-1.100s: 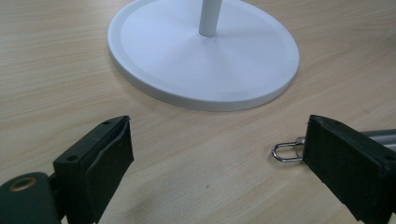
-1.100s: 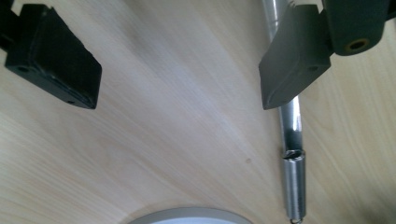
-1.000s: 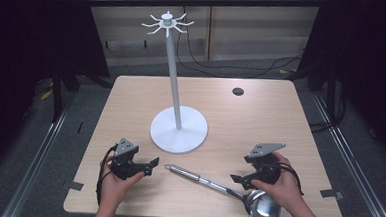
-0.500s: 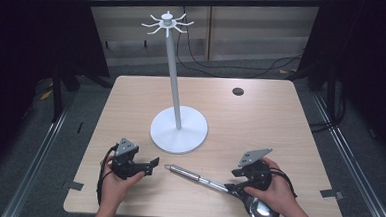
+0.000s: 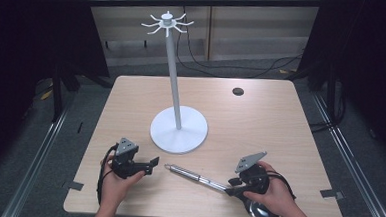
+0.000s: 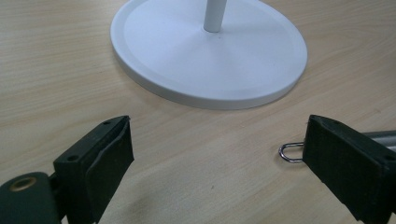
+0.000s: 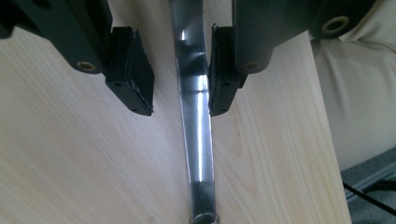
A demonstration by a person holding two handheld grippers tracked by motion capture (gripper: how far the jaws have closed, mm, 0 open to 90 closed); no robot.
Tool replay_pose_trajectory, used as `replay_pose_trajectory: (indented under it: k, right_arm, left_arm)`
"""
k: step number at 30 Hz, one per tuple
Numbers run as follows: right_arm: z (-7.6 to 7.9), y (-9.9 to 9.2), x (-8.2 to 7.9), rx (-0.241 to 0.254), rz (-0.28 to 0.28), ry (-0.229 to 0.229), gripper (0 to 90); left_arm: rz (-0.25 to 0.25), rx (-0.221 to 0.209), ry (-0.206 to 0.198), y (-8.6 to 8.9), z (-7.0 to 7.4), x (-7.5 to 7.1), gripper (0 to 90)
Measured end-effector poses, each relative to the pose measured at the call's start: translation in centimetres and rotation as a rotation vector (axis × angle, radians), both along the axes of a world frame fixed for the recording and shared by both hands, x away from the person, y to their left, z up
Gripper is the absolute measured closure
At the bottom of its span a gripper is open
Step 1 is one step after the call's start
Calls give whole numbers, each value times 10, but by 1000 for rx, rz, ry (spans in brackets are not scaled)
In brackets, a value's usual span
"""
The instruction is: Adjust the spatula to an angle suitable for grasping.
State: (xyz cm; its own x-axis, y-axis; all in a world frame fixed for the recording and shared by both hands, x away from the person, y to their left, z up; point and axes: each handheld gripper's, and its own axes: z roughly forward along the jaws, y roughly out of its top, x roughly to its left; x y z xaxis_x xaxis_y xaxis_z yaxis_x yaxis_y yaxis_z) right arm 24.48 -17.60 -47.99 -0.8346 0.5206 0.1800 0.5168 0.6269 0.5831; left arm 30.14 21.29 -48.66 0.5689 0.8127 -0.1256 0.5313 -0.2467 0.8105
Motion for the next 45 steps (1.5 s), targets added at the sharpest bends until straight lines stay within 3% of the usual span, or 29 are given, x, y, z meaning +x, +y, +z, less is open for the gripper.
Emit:
replay_pose_trajectory:
  k: [3, 4, 13, 30, 45]
  right_arm:
    - [-1, 3, -2, -23, 25, 8, 684]
    - [-1, 5, -2, -36, 59, -17, 748]
    - [0, 4, 2, -58, 98, -48, 752]
    - [-1, -21, 19, -42, 34, -25, 752]
    - [-3, -36, 26, -25, 29, -4, 752]
  left_arm:
    - [3, -3, -2, -1, 0, 0, 86]
    - [3, -5, -3, -1, 0, 0, 86]
    - [6, -2, -2, 0, 0, 0, 86]
    - [0, -2, 3, -2, 0, 0, 86]
    - [-3, 1, 0, -3, 0, 0, 87]
